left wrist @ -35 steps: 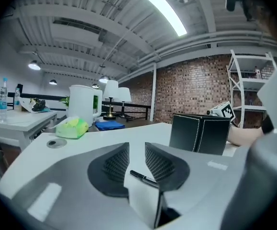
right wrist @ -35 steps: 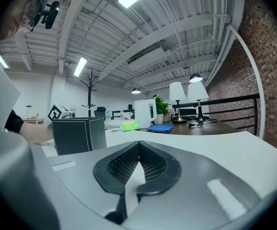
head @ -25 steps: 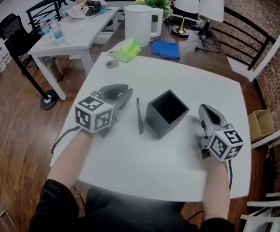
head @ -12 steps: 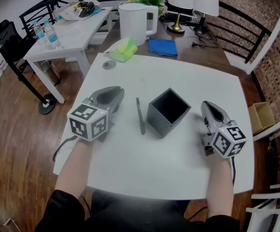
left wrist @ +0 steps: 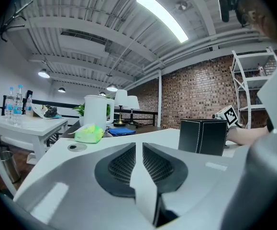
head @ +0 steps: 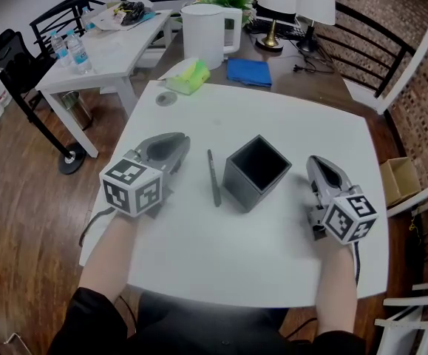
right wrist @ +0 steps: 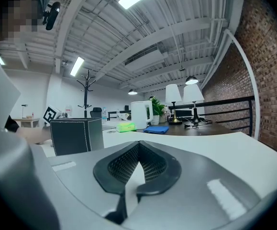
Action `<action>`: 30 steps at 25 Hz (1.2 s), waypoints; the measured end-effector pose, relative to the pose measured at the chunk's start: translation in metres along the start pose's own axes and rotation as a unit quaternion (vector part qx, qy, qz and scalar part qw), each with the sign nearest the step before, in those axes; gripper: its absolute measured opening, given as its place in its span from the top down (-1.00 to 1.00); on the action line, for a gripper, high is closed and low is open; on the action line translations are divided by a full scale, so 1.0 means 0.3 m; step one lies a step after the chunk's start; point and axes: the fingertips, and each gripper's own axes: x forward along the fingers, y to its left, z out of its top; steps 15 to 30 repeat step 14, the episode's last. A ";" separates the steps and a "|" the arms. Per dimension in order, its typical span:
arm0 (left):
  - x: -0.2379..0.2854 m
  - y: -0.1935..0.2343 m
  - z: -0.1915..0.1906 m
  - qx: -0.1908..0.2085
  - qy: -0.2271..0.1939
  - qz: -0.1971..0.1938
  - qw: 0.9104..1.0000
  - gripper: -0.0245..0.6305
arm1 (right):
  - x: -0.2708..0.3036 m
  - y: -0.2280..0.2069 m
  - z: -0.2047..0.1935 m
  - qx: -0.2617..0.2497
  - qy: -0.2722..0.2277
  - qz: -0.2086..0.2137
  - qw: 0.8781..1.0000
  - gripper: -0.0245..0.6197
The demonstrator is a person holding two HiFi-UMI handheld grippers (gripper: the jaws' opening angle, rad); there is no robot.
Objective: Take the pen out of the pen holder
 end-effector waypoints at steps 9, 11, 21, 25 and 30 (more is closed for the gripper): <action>0.005 0.009 -0.001 0.002 0.000 -0.006 1.000 0.79 | 0.018 0.007 -0.003 0.000 0.000 0.007 1.000 0.89; -0.005 0.010 -0.001 0.002 0.000 -0.007 1.000 0.79 | 0.016 0.017 -0.002 -0.001 0.001 0.007 1.000 0.89; -0.014 0.011 -0.002 0.002 -0.002 -0.010 1.000 0.79 | 0.016 0.027 -0.002 -0.003 0.001 0.007 1.000 0.89; -0.014 0.011 -0.002 0.002 -0.002 -0.010 1.000 0.79 | 0.016 0.027 -0.002 -0.003 0.001 0.007 1.000 0.89; -0.014 0.011 -0.002 0.002 -0.002 -0.010 1.000 0.79 | 0.016 0.027 -0.002 -0.003 0.001 0.007 1.000 0.89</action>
